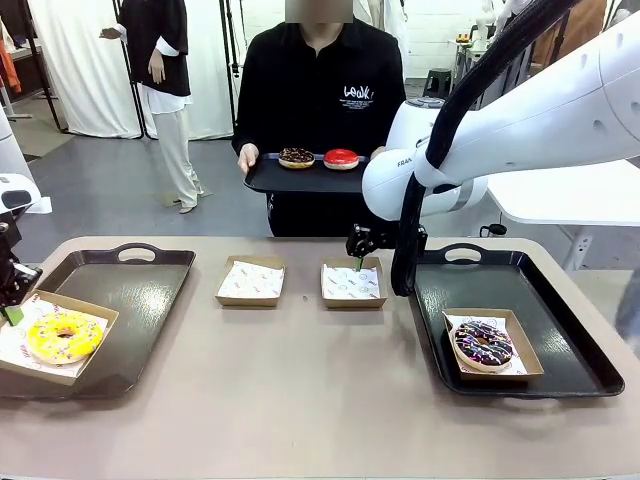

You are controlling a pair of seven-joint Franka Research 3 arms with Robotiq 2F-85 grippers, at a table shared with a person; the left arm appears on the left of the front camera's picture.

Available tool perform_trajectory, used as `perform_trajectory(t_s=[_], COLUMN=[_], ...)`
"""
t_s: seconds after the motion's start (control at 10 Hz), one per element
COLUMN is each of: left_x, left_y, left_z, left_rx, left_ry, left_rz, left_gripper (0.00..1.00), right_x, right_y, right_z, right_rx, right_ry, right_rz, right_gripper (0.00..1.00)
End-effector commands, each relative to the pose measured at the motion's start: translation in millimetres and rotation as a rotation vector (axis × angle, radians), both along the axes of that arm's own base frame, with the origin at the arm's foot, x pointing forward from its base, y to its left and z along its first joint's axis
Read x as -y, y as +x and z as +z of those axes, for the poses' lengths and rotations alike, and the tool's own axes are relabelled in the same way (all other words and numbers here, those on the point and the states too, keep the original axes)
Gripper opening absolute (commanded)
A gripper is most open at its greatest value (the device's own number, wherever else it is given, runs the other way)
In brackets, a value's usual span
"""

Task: Individually package the donuts and arrange them on the tray.
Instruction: Place the picked Paper togo box on the Handle tray while simultaneously picking up another Paper togo box from the table with the other hand.

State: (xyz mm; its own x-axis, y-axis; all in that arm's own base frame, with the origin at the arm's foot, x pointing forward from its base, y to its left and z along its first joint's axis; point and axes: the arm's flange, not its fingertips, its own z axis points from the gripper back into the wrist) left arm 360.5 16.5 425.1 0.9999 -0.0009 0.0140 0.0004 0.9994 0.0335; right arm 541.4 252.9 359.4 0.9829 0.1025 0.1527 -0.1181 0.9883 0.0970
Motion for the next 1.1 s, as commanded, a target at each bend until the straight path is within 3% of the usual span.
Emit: perform_trajectory(t_s=[0.0,0.3,0.7,1.0], left_x=[0,5,12,20], left_y=[-2,6,19,29], left_z=[2,-2,-11,-26], left_rx=[-0.001,0.022,0.029,-0.009], left_ry=[0.0,-0.026,-0.07,-0.036], left_rz=[-0.004,0.007,0.109,0.11], left_gripper=[0.01,0.01,0.01,0.01], right_x=[-1,-5,-6,-3], right_y=[0,-6,-1,4], right_z=[0,-10,-22,-29], right_rx=[-0.002,-0.012,-0.006,-0.018], right_ry=[0.001,-0.024,-0.021,-0.023], right_rz=[0.001,-0.008,-0.046,-0.063], right_gripper=[1.0,1.0,1.0,1.0])
